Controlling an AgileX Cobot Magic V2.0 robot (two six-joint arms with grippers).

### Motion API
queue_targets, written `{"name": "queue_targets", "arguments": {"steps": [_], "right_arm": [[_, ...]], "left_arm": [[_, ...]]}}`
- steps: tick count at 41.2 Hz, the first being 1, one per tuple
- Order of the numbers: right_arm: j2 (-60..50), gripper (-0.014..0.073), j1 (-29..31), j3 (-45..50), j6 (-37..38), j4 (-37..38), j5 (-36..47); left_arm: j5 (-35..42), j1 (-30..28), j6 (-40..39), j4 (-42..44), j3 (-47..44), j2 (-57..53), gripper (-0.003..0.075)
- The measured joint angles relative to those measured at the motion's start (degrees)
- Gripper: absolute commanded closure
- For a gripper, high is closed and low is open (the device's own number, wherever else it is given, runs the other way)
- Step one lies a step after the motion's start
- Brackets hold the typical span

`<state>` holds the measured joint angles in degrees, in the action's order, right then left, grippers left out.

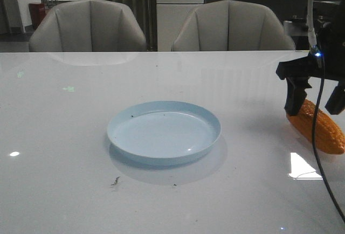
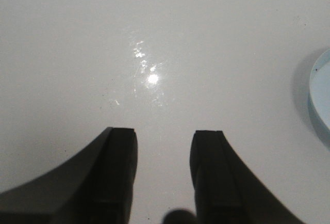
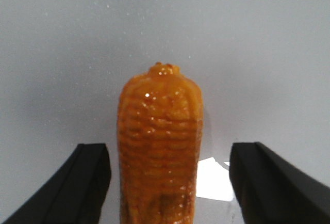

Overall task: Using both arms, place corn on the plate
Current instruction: 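Lower the right gripper over the orange corn cob and close on it, then lift the corn with the right gripper and carry it over the plate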

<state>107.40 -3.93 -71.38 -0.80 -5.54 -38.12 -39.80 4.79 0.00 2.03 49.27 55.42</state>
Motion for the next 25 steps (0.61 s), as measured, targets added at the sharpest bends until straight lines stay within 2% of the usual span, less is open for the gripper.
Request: {"name": "queue_targets", "arguments": {"steps": [3, 6, 13, 16, 25], "right_arm": [[0.8, 0.0017, 0.0, 0.0, 0.0, -0.1, -0.2], [0.9, 0.0068, 0.0, 0.0, 0.0, -0.1, -0.5], [0.9, 0.0287, 0.0, -0.4, 0.0, -0.1, -0.5], [0.9, 0.0337, 0.0, -0.4, 0.0, -0.2, -0.5], [0.9, 0.0339, 0.0, -2.6, 0.0, -0.2, -2.0]], "left_arm": [[0.0, 0.0, 0.0, 0.0, 0.0, 0.0, 0.0412], [0.0, 0.0, 0.0, 0.0, 0.0, 0.0, 0.0412], [0.0, 0.0, 0.0, 0.0, 0.0, 0.0, 0.0412], [0.0, 0.0, 0.0, 0.0, 0.0, 0.0, 0.0412], [0.0, 0.0, 0.0, 0.0, 0.0, 0.0, 0.0412]]}}
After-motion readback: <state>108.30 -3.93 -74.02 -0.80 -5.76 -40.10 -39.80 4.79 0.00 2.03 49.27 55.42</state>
